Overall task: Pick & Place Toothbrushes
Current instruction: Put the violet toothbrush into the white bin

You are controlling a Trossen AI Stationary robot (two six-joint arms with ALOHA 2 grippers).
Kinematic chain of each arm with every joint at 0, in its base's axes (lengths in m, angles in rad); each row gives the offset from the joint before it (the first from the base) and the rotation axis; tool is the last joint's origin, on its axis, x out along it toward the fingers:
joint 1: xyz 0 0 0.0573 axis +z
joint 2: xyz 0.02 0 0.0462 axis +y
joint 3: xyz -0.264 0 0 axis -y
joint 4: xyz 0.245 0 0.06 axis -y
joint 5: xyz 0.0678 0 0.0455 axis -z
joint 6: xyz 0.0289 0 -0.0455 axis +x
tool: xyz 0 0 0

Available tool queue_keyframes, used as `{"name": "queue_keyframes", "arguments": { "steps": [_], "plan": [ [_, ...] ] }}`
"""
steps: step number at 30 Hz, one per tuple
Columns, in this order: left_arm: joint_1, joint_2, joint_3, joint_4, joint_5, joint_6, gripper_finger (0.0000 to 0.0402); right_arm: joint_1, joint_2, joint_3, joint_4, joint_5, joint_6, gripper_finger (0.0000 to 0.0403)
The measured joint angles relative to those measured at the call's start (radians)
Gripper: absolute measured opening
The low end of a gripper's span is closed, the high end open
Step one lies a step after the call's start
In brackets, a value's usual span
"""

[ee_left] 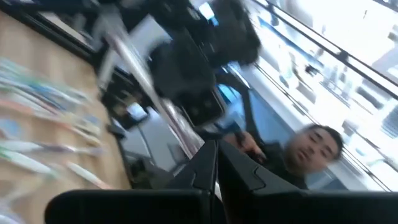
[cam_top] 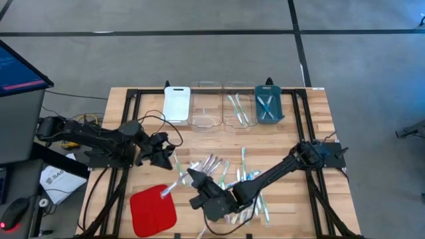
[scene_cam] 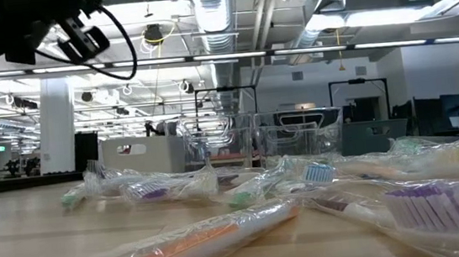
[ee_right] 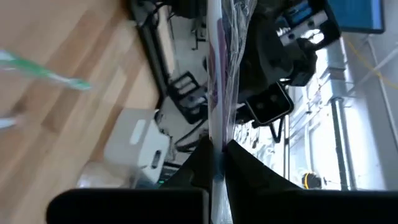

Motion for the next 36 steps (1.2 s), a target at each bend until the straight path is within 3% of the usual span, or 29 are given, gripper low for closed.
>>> {"name": "queue_keyframes", "arguments": {
  "steps": [9,15,26,36],
  "plan": [
    [-0.035,0.003,0.0,-0.043,0.024,-0.081,0.0026,-0.015,0.0,0.0,0.028,-0.05,-0.028,0.0012],
    [-0.022,0.004,0.0,-0.146,0.001,-0.072,0.0082,0.001,0.0,0.0,0.032,-0.052,-0.026,0.0012],
    [-0.039,0.073,-0.001,-0.138,-0.048,-0.036,0.0208,-0.011,0.006,0.0,0.016,-0.084,-0.002,0.0012],
    [-0.068,0.156,-0.001,0.003,-0.048,-0.036,0.0235,-0.037,0.006,0.0,-0.03,-0.117,0.056,0.0012]
  ]
}}
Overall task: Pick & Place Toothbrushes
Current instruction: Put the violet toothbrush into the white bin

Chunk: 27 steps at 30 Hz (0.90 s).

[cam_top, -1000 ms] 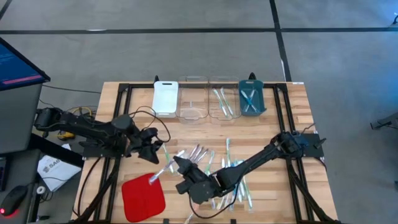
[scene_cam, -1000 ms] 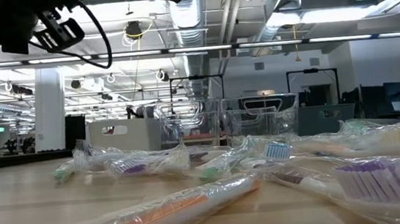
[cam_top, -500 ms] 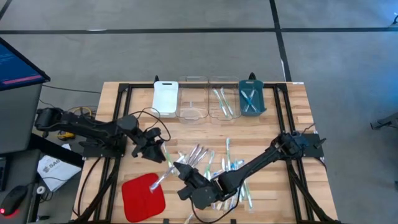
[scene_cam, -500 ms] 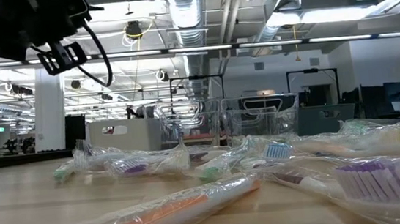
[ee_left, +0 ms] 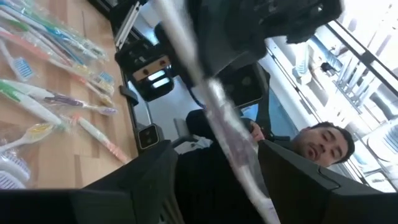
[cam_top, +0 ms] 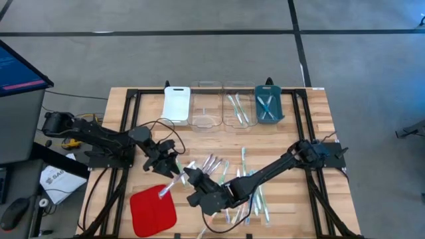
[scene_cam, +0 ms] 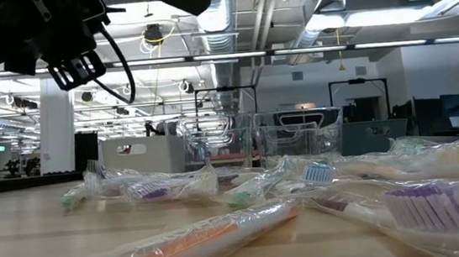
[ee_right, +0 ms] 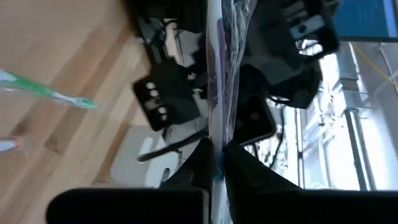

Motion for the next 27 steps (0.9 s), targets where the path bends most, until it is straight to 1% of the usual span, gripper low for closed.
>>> {"name": "queue_keyframes", "arguments": {
  "steps": [8,16,20,23,27],
  "plan": [
    [0.0,0.0,0.0,0.019,-0.008,-0.005,0.0224,-0.013,0.001,0.0,-0.006,-0.014,0.006,0.0012],
    [0.0,0.0,0.022,0.021,-0.008,-0.006,0.0222,-0.06,0.001,0.0,-0.013,-0.014,0.048,0.0012],
    [0.0,0.0,0.022,0.021,-0.008,-0.008,0.0221,-0.064,0.001,0.0,-0.019,-0.015,0.05,0.0012],
    [0.0,0.0,0.022,0.02,-0.008,-0.009,0.0208,-0.061,0.001,0.0,-0.02,-0.015,0.05,0.0012],
    [0.0,0.0,0.022,0.018,-0.008,-0.009,0.017,-0.052,0.001,0.0,-0.02,-0.014,0.05,0.0012]
  ]
}}
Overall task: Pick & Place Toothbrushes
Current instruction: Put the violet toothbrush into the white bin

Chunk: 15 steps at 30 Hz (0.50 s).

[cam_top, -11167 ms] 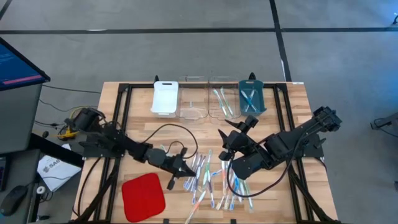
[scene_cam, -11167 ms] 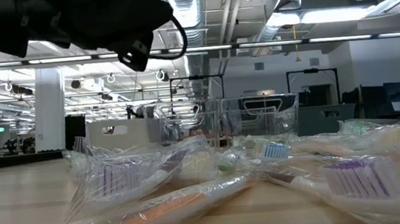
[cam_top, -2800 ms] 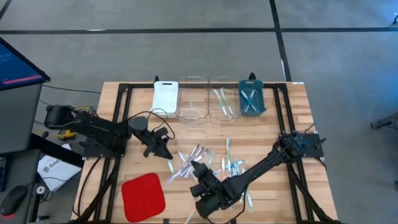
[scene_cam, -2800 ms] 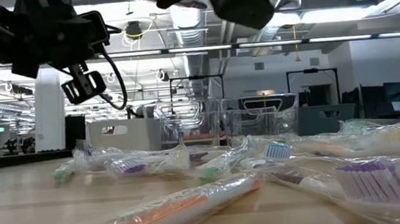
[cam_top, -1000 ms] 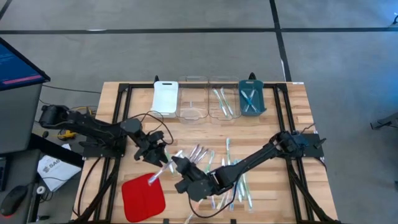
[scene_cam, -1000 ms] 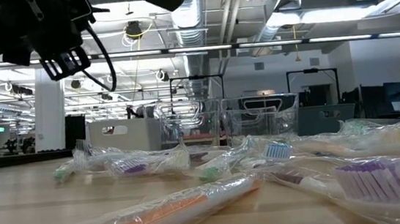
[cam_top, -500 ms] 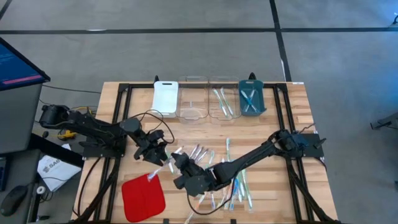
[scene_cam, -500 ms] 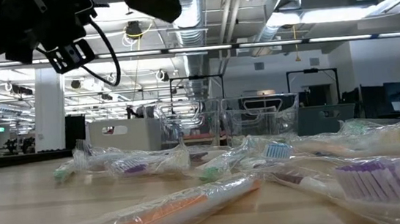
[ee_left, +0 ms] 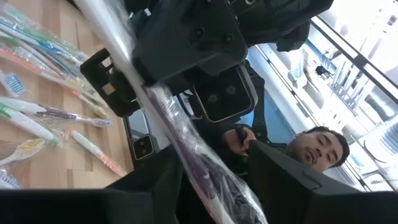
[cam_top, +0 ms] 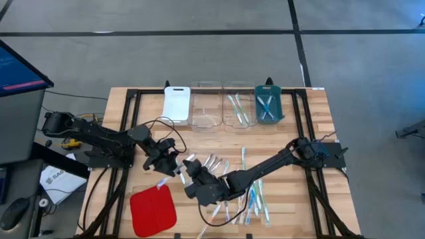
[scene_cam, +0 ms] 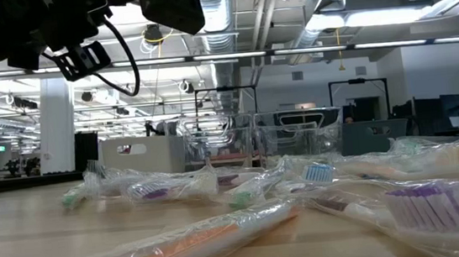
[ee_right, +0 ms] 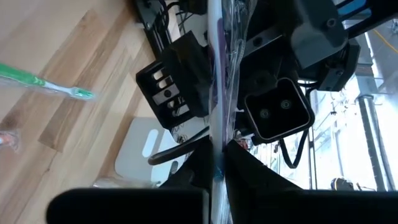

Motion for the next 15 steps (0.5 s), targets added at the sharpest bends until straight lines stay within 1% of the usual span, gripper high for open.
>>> {"name": "queue_keyframes", "arguments": {
  "steps": [4,8,9,10,15],
  "plan": [
    [0.0,0.0,0.0,-0.004,-0.002,-0.008,0.0112,0.002,0.0,0.001,0.005,0.001,0.001,0.0012],
    [0.0,0.0,0.0,-0.017,-0.008,-0.013,0.003,0.002,-0.003,0.002,0.006,0.004,0.004,0.0026],
    [0.0,0.001,-0.001,-0.02,-0.008,-0.016,0.002,0.003,-0.003,0.002,0.006,0.005,0.008,0.0031],
    [0.0,0.001,-0.002,-0.021,-0.008,-0.016,0.0019,0.003,-0.003,0.002,0.007,0.005,0.019,0.0037],
    [-0.008,0.016,-0.002,-0.018,-0.008,0.008,0.0019,0.003,-0.003,0.003,0.024,0.001,0.075,0.0059]
  ]
}}
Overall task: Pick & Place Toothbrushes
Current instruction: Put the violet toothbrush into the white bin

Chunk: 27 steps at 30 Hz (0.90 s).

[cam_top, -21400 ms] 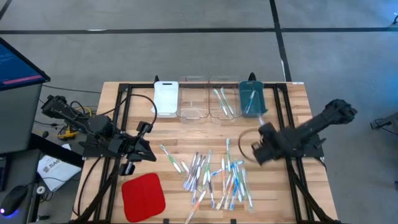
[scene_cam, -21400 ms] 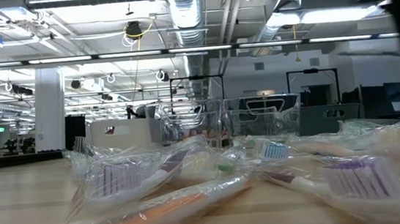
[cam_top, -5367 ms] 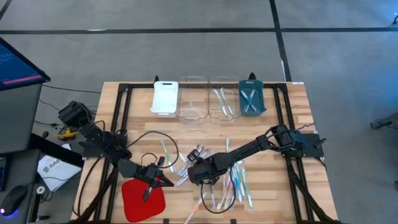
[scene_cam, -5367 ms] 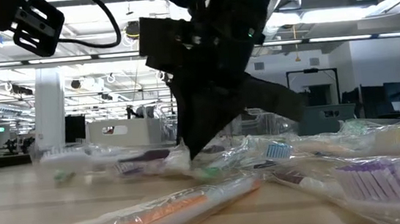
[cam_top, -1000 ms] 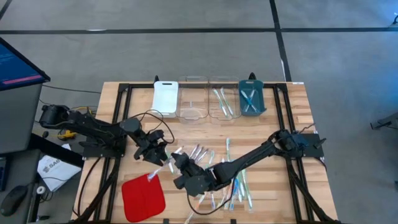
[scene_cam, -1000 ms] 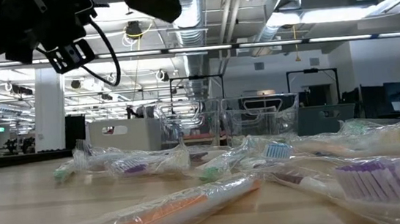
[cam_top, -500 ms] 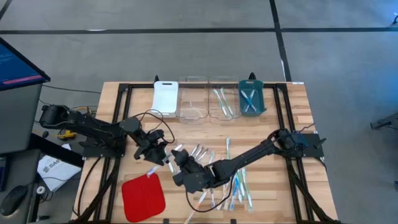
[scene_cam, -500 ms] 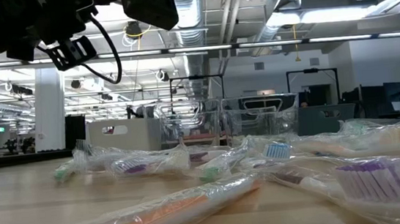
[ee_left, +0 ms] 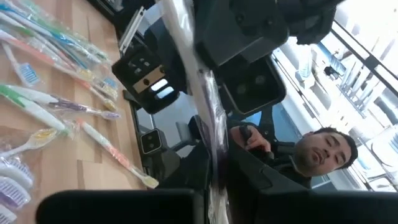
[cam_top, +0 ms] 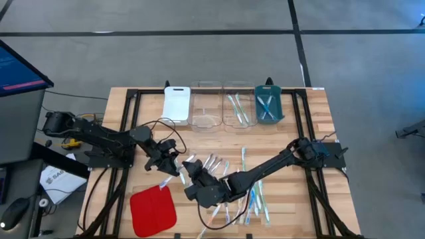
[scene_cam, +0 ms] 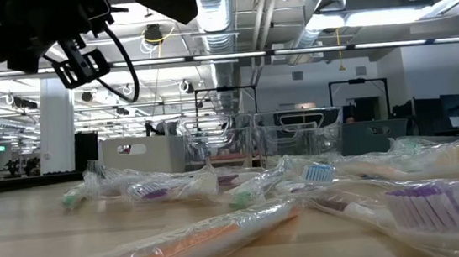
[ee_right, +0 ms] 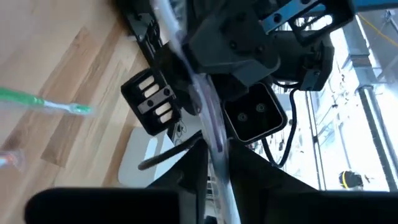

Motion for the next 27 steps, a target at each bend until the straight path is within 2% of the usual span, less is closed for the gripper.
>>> {"name": "queue_keyframes", "arguments": {
  "steps": [9,27],
  "plan": [
    [-0.012,0.033,0.002,0.022,-0.046,0.048,0.0017,0.018,0.002,-0.002,0.012,0.02,0.035,0.0085],
    [-0.011,0.025,0.003,0.045,-0.085,0.049,0.0017,0.06,0.0,-0.002,0.011,0.133,0.012,0.0087]
  ]
}}
